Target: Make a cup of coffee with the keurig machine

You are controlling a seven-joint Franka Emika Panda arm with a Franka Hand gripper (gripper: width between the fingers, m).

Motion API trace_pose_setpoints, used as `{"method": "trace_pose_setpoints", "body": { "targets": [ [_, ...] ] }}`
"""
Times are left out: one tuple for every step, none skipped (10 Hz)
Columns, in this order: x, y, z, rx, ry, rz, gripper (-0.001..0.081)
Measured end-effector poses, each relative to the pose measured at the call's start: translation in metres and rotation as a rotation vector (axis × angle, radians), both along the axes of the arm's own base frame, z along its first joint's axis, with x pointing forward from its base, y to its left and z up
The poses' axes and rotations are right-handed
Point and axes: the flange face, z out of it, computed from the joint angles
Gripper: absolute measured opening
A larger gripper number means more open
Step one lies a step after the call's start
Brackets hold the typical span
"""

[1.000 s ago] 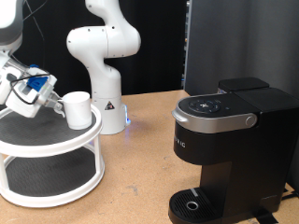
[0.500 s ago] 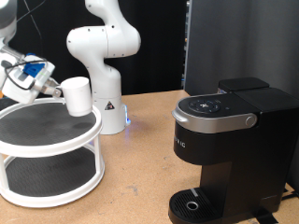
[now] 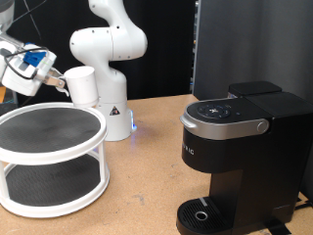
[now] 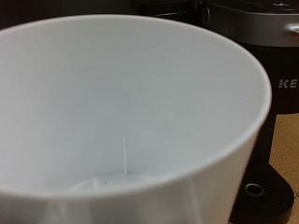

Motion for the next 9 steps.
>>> {"method": "trace_pose_setpoints", "body": {
  "targets": [
    [0.001, 0.003, -0.003, 0.011, -0.002, -0.020, 0.0072],
    [0.006, 0.009, -0.008, 0.020, -0.005, -0.052, 0.0072],
    [0.013, 0.018, -0.012, 0.017, -0.005, -0.091, 0.0072],
    [0.022, 0.029, -0.015, 0.006, -0.009, -0.132, 0.0072],
    [0.032, 0.041, -0.019, -0.010, -0.011, -0.169, 0.0072],
    [0.042, 0.054, -0.022, -0.028, -0.012, -0.197, 0.0072],
    [0.052, 0.067, -0.024, -0.041, -0.015, -0.219, 0.0072],
    [0.061, 0.081, -0.027, -0.050, -0.020, -0.235, 0.0072],
    [0.068, 0.092, -0.028, -0.053, -0.024, -0.246, 0.0072]
  ]
}}
